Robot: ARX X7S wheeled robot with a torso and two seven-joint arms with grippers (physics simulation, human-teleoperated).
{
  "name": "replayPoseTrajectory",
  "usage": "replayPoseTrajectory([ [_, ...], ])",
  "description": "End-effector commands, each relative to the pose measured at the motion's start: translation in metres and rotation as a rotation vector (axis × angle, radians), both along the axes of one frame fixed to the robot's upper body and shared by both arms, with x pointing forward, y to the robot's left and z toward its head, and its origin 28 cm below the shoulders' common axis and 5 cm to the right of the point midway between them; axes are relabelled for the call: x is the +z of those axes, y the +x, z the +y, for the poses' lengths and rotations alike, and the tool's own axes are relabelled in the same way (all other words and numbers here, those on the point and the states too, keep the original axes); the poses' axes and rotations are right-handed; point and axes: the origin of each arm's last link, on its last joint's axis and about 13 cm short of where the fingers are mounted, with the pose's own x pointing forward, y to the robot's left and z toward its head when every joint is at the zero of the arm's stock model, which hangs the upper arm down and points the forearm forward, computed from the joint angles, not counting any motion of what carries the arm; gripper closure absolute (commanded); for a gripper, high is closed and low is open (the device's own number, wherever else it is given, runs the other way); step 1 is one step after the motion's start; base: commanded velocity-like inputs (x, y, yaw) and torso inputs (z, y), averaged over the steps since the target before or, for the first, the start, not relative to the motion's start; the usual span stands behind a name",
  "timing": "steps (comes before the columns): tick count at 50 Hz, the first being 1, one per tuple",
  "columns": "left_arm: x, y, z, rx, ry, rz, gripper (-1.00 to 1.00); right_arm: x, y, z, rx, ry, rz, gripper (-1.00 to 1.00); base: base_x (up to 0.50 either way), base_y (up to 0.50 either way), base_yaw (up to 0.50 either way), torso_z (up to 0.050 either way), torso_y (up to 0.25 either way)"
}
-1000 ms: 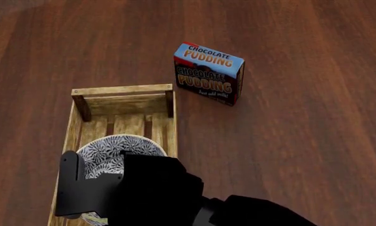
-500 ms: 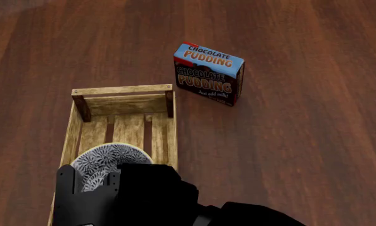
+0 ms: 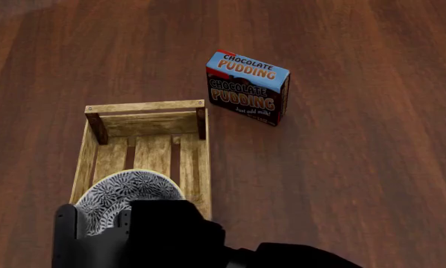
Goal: Stack the left bowl on the right bowl and place them in the tray.
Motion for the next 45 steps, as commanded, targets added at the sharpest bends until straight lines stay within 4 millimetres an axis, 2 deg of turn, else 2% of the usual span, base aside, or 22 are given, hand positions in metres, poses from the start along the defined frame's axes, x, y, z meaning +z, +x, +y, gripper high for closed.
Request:
replayPoseTrajectory([
  [1,0.000,0.000,0.001,0.000,-0.001,-0.002,-1.00,0.005,-0.008,0.006,0.015,0.007,0.004,-1.00,0.00,0.00,0.00,0.000,0.000],
  [45,0.003,-0.003,0.001,0.004,-0.004,-0.005,-1.00,0.027,-0.015,0.013,0.019,0.045,-0.090,-1.00,0.00,0.00,0.00,0.000,0.000],
])
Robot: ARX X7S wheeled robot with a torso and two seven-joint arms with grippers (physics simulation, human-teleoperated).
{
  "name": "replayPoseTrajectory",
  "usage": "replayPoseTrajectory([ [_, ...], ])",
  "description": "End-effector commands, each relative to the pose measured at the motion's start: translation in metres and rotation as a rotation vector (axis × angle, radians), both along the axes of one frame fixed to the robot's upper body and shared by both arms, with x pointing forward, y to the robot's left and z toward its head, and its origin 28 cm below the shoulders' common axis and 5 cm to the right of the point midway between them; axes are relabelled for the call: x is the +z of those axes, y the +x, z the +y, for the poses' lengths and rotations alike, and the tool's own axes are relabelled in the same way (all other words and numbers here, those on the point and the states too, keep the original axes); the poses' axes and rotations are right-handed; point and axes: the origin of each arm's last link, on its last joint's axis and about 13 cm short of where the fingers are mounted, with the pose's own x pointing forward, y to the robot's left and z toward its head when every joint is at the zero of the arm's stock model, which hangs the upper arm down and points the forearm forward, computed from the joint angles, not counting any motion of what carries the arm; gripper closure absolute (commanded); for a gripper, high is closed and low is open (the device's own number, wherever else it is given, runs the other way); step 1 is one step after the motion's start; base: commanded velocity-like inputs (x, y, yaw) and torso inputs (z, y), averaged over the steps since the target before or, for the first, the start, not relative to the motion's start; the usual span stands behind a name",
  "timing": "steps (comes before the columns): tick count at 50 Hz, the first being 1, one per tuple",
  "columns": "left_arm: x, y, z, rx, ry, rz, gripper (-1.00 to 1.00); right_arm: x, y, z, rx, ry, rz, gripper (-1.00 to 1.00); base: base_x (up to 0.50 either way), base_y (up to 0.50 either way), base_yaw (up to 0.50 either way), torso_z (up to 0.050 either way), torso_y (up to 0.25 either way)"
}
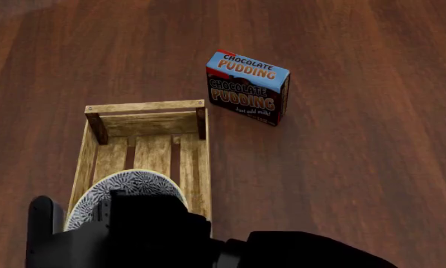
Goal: Stack the left bowl on the right bowl and place them in the tray.
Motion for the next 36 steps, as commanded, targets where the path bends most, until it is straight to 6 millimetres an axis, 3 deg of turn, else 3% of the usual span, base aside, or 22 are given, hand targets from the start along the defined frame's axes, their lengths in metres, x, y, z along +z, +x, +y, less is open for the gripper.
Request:
replayPoseTrajectory([
  [1,0.002,-0.001,0.000,0.002,-0.001,-0.001,-1.00,0.005,-0.002,0.002,-0.002,0.013,-0.027,-1.00,0.00,0.00,0.00,0.000,0.000],
  [36,-0.002,0.001,0.000,-0.004,0.007,-0.005,-1.00,0.020,-0.006,0.003,-0.033,0.034,-0.101,-1.00,0.00,0.00,0.00,0.000,0.000],
])
